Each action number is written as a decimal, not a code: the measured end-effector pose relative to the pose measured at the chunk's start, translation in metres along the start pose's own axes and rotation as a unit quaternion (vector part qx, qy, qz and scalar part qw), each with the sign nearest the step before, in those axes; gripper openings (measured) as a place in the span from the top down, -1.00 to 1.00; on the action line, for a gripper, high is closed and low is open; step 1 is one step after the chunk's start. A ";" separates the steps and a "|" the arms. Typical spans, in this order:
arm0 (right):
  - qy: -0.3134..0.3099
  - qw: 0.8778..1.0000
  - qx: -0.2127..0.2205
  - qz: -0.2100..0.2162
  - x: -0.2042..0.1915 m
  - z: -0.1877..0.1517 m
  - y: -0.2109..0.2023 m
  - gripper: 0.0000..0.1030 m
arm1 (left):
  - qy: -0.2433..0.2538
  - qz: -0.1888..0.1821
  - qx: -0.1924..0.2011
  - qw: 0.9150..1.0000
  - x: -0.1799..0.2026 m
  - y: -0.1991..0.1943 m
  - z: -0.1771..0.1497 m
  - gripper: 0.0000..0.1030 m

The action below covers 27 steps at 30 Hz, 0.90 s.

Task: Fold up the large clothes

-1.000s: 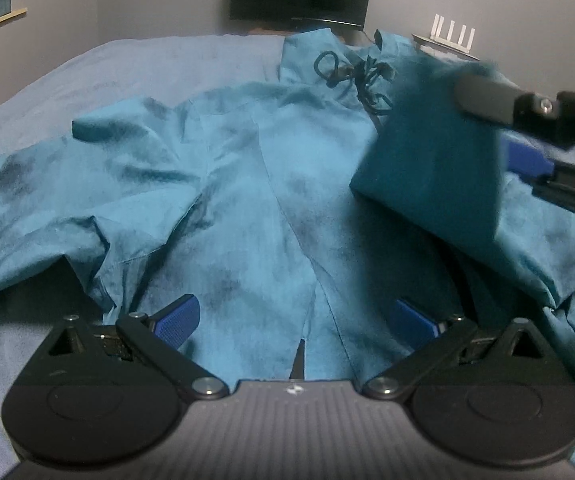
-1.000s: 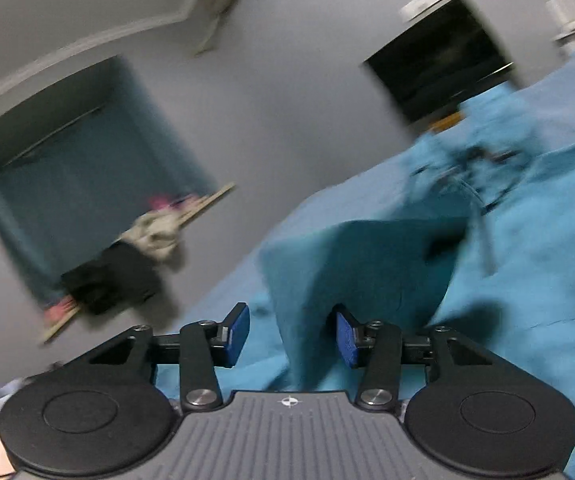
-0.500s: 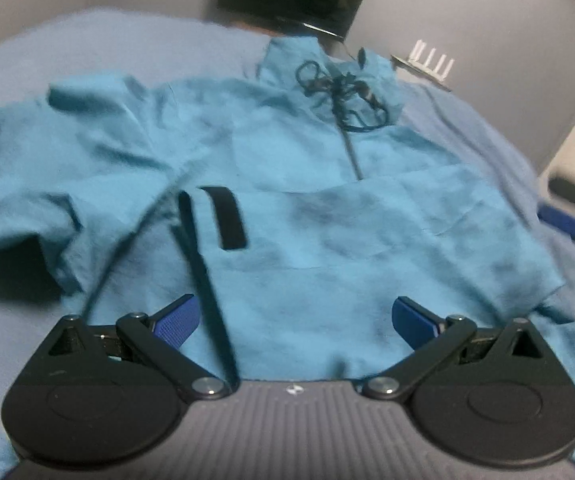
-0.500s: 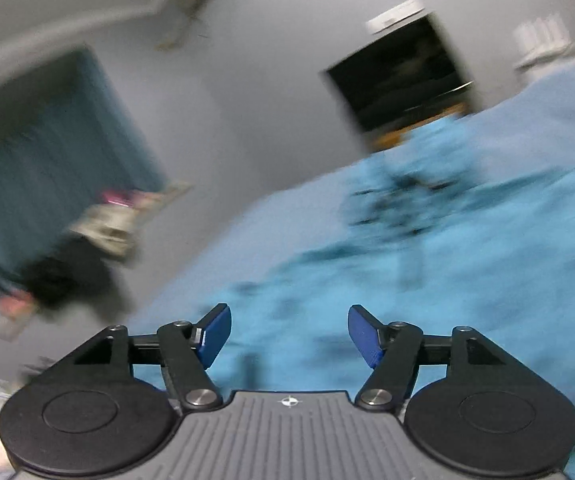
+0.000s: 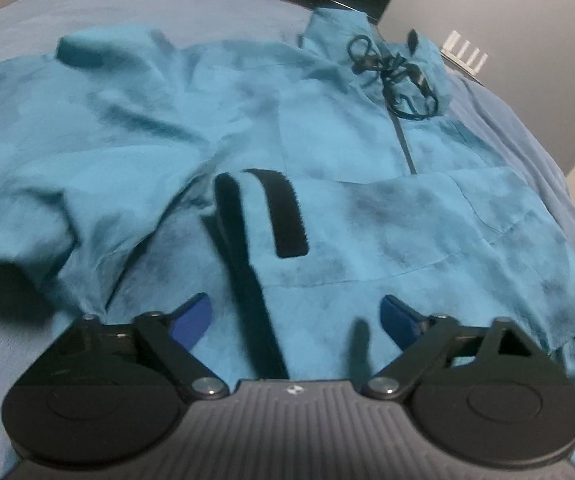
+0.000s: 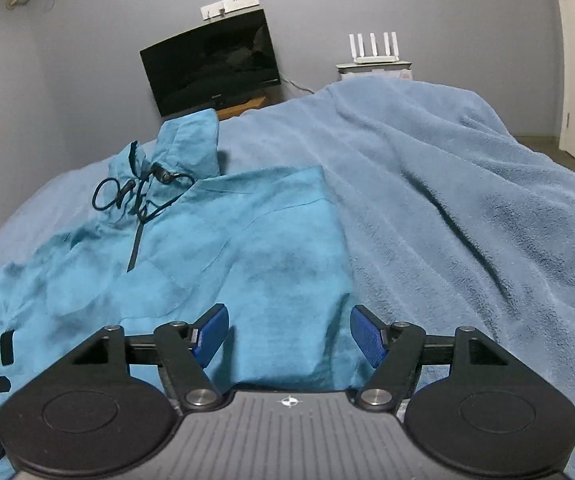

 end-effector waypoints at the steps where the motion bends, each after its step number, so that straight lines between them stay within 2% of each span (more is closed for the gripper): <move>1: -0.008 1.000 0.008 -0.012 0.000 -0.001 0.004 -0.36 | 0.013 -0.001 -0.002 1.000 0.004 0.002 0.000 -0.16; 2: -0.015 0.999 0.015 -0.029 0.004 -0.001 0.005 -0.36 | 0.037 0.008 -0.006 0.999 0.009 0.005 0.000 0.03; 3: -0.019 0.999 0.019 -0.041 0.005 0.000 0.013 -0.36 | 0.057 0.019 -0.005 0.998 0.013 0.007 -0.001 0.13; 5: -0.013 0.998 0.015 -0.058 0.014 0.001 0.019 -0.36 | 0.075 0.029 0.003 0.997 0.016 0.005 -0.001 0.52; 7: 0.001 0.998 0.004 -0.064 0.024 0.002 0.014 -0.31 | 0.067 0.032 0.023 0.997 0.014 -0.001 0.004 0.73; 9: 0.017 0.998 -0.005 -0.063 0.031 0.001 0.016 -0.30 | 0.045 0.039 0.064 0.996 0.006 -0.014 0.014 0.89; 12: -0.001 0.997 -0.040 -0.068 0.030 0.001 0.013 -0.32 | 0.035 0.067 0.086 0.993 -0.005 -0.020 0.021 0.93; 14: -0.055 0.994 -0.077 -0.049 0.019 -0.001 0.013 -0.43 | 0.028 0.068 0.071 0.995 -0.009 -0.013 0.020 0.93; 15: -0.094 0.990 -0.093 -0.040 0.010 -0.005 0.012 -0.56 | 0.025 0.068 0.062 0.995 -0.010 -0.008 0.018 0.93; 16: -0.135 0.985 -0.103 -0.035 0.000 -0.010 0.014 -0.61 | 0.032 0.072 0.057 0.995 -0.007 -0.005 0.016 0.93; 19: -0.226 0.967 -0.103 -0.050 -0.024 -0.028 0.024 -0.64 | 0.058 0.098 0.058 0.992 -0.003 0.000 0.016 0.93; 21: -0.258 0.961 -0.086 -0.047 -0.033 -0.034 0.032 -0.50 | 0.052 0.110 0.055 0.991 -0.005 0.002 0.017 0.93; 23: -0.235 0.968 -0.084 -0.027 -0.033 -0.028 0.032 -0.46 | 0.041 0.115 0.047 0.991 -0.012 0.003 0.015 0.93; 25: -0.181 0.981 -0.076 0.009 -0.024 -0.015 0.024 -0.47 | 0.038 0.116 0.043 0.992 -0.016 0.003 0.013 0.93; 27: -0.142 0.987 -0.058 0.043 -0.018 -0.006 0.013 -0.58 | 0.043 0.119 0.043 0.991 -0.015 0.005 0.012 0.93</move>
Point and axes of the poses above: each gripper's, at about its wrist camera, not at the fingertips, and y roughly the way its jaws point, x to its right, z to its top, the point moved 1 cm from there along y, roughly the way its jaws point, and after that the axes turned 2 degrees about x, right-handed, at the moved point
